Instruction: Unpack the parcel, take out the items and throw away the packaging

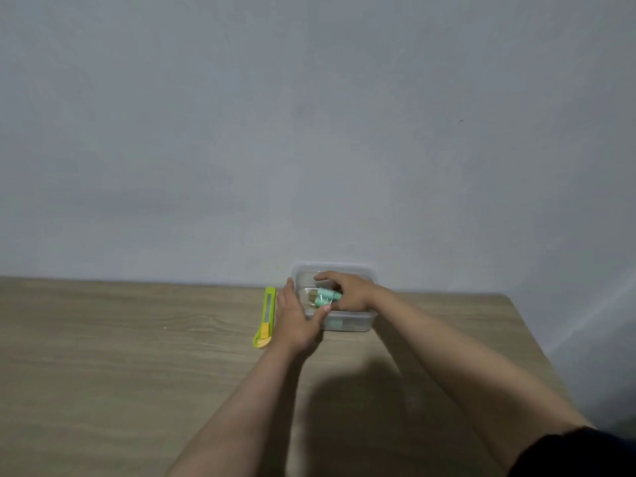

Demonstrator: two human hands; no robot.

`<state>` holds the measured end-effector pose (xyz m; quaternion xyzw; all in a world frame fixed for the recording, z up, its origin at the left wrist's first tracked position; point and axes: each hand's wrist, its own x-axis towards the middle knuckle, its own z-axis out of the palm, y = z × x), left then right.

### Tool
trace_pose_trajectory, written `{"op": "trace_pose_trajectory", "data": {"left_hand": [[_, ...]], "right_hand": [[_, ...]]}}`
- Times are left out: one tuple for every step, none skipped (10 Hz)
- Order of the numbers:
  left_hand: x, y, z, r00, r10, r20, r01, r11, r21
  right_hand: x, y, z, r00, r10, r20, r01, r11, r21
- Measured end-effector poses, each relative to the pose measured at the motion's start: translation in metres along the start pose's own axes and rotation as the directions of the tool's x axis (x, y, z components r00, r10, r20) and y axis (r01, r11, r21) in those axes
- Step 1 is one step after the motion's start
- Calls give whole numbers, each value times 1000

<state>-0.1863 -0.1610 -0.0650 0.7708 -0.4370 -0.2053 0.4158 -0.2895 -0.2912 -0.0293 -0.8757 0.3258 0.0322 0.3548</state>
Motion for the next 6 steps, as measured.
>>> {"op": "trace_pose_trajectory", "data": {"left_hand": [[-1, 2, -1, 1000, 3, -1, -3, 1000, 8], [-1, 1, -2, 1000, -2, 1, 1, 1000, 26], [-1, 6, -5, 999, -51, 10, 49, 993, 108], [-3, 9, -6, 995, -102, 16, 96, 972, 216], [-5, 22, -12, 987, -160, 23, 150, 960, 235], [-9, 31, -11, 991, -99, -93, 111, 985, 134]], "right_hand": [[-10, 0, 0, 991, 18, -135, -3, 994, 109], [-27, 1, -1, 927, 8, -375, 33, 994, 103], [-46, 7, -1, 878, -11, -479, 15, 1000, 6], [-56, 17, 8, 904, 69, -423, -88, 996, -24], [-66, 10, 12, 920, 129, -369, -143, 990, -11], [-71, 0, 18, 876, 110, -470, -80, 993, 83]]}}
